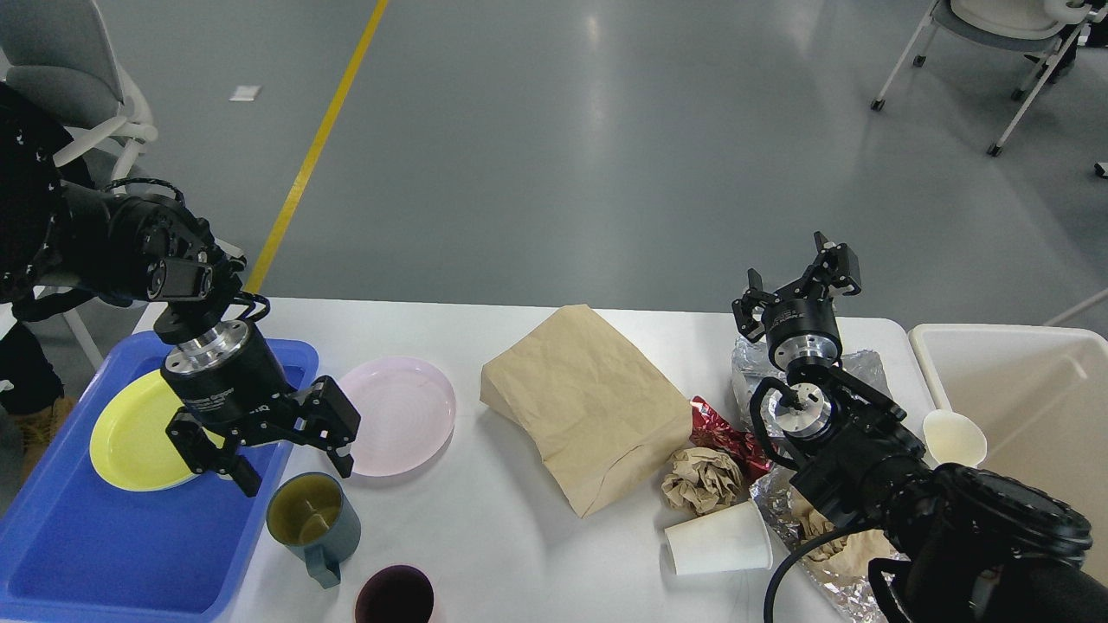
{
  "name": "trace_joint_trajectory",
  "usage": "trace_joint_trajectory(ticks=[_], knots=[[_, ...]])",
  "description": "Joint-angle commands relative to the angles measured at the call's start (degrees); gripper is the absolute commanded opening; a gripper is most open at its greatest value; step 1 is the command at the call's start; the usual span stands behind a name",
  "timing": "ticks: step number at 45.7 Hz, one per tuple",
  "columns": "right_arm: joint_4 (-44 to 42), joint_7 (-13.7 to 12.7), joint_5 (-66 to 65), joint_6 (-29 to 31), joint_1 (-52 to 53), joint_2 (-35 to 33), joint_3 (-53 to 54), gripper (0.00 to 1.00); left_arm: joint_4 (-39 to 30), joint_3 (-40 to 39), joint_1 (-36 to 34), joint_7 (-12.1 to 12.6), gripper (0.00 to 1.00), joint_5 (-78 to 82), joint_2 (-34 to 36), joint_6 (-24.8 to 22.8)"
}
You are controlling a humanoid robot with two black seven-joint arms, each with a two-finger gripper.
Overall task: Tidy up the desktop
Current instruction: 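Lower the left gripper onto the dark teal mug and grasp it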
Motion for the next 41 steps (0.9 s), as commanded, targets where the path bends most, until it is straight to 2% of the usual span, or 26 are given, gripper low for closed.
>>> trace_joint_trajectory(ticks=[1,6,10,13,18,22,34,41], knots=[[0.01,0.0,-0.01,-0.01,-0.04,0.0,0.0,1.0,0.05,1.83,1.18,0.06,0.99,-0.06,1.8,0.07],[0.01,0.0,-0.01,-0.01,-0.04,0.0,-0.09,1.0,-0.04,3.59,3.29,0.5,0.99,-0.06,1.8,1.03],[-0.08,0.0,-0.01,-0.01,-0.04,0.0,-0.09,1.0,-0.13,4.21,3.64,1.9,0.99,-0.06,1.62,2.61],[-0.08,0.0,-0.01,-0.01,-0.04,0.0,-0.09,1.0,-0.3,4.3,3.73,4.71,0.98,0.03,1.62,4.63],[0.01,0.0,-0.01,-0.01,-0.04,0.0,-0.09,1.0,-0.3,4.21,4.43,11.47,0.98,-0.06,1.8,9.81],[-0.08,0.0,-0.01,-0.01,-0.04,0.0,-0.08,1.0,-0.39,3.95,5.58,14.12,0.98,-0.15,2.15,13.94],[0.01,0.0,-0.01,-0.01,-0.03,0.0,-0.08,1.0,-0.91,1.93,8.39,14.47,0.98,-1.2,1.97,17.9],[0.01,0.0,-0.01,-0.01,-0.04,0.0,-0.09,1.0,-1.62,0.87,9.35,14.47,0.97,-1.9,1.98,21.77]])
